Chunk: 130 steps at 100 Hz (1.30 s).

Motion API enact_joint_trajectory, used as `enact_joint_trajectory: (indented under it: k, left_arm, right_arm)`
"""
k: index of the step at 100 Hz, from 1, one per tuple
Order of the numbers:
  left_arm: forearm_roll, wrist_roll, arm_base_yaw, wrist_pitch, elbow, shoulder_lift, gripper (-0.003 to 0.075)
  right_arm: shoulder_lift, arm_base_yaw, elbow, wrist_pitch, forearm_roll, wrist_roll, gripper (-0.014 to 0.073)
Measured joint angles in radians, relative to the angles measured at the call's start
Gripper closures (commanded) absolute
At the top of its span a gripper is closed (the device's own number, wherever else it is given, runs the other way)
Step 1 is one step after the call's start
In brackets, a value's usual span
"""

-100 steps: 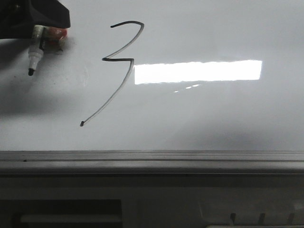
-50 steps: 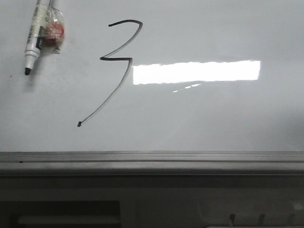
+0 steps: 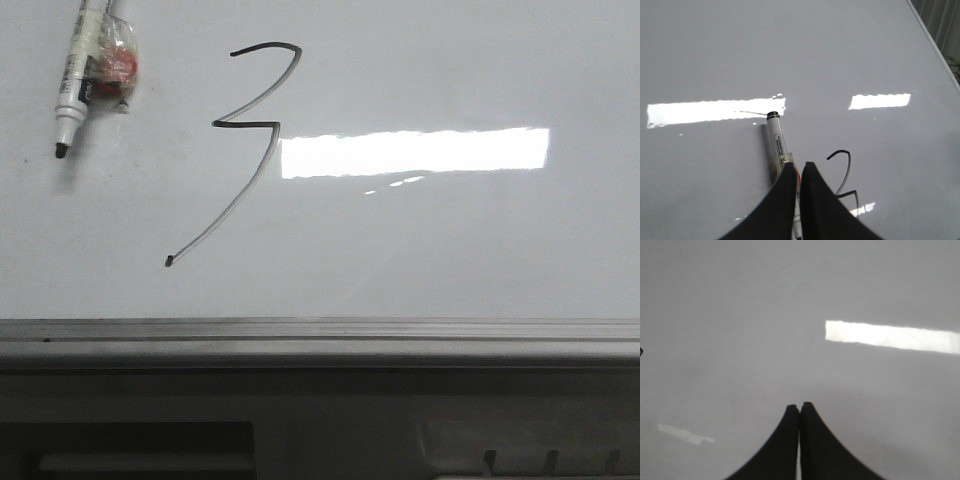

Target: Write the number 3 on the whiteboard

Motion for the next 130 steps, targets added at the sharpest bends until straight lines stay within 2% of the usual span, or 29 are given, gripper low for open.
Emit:
enact_joint_trajectory:
  k: [65,74,88,98,111,130]
  left_arm:
    - [0.019,0.003,0.000,0.017,0.017,0.000,0.0741]
    - [0.105,0.004,0.000,0.017,0.020,-0.005,0.0741]
    - [0.408,-0.003,0.019,0.028,0.039,-0.047,0.0741]
    - [0.558,-0.095,0.090,0.013,0.090,-0.100,0.0741]
    - [0.638,-0.278,0.223,0.014,0.180,-0.197,0.0741]
    - [0.759,-0.622,0.401,0.143,0.283,-0.288,0.0741]
  right_arm:
    - [-0.018,0.000,0.001,0.038,-0.008,0.000,0.0635]
    - [-0.018,0.000,0.001,0.038,-0.008,0.000,0.0635]
    - [-0.018,0.000,0.001,0.038,-0.008,0.000,0.0635]
    - [-0.018,0.000,0.001,0.038,-0.008,0.000,0.0635]
    - [-0.018,0.000,0.001,0.038,-0.008,0.000,0.0635]
    - [-0.018,0.000,0.001,0.038,-0.008,0.000,0.0635]
